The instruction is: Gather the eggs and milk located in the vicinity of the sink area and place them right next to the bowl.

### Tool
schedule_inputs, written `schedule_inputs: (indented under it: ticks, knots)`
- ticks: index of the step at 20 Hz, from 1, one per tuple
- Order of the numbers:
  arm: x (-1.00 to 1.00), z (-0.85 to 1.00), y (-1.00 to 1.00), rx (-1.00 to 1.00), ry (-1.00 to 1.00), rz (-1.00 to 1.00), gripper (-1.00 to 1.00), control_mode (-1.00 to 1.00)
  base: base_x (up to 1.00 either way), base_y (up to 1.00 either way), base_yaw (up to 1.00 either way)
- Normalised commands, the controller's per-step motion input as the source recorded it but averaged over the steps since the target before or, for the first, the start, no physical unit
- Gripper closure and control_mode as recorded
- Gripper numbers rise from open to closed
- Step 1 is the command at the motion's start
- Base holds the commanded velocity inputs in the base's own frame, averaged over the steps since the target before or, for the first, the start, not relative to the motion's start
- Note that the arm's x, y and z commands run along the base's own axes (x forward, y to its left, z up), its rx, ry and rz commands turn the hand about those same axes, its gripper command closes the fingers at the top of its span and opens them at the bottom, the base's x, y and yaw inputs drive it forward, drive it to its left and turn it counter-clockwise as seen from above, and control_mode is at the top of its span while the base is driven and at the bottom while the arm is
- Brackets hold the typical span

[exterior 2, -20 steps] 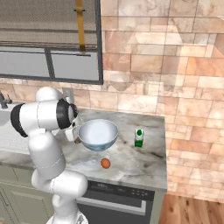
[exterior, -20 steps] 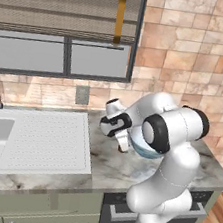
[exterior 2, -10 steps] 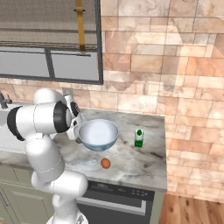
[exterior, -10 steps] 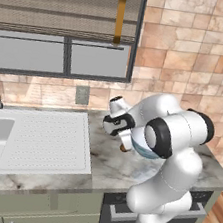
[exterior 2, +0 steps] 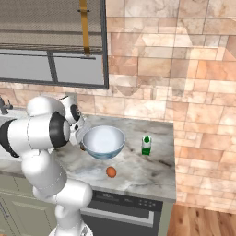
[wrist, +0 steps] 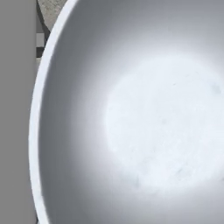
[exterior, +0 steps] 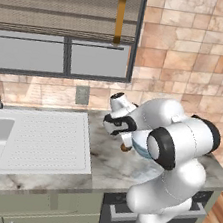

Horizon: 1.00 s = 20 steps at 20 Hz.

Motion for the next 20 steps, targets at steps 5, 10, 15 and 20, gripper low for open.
schedule_inputs:
  ticks: [5,10,15,20]
  knots:
    - [0.00,0.29,0.10,0.00,-0.08,0.05,-1.00,-1.00,0.00,0.00,0.00]
    - [-0.03,0.32,0.03,0.00,-0.05,0.10,-1.00,-1.00,0.00,0.00,0.00]
    - [-0.18,0.32,-0.01,0.00,-0.01,0.10,-1.00,-1.00,0.00,0.00,0.00]
    - [-0.33,0.27,-0.24,0.00,-0.04,0.07,-1.00,-1.00,0.00,0.00,0.00]
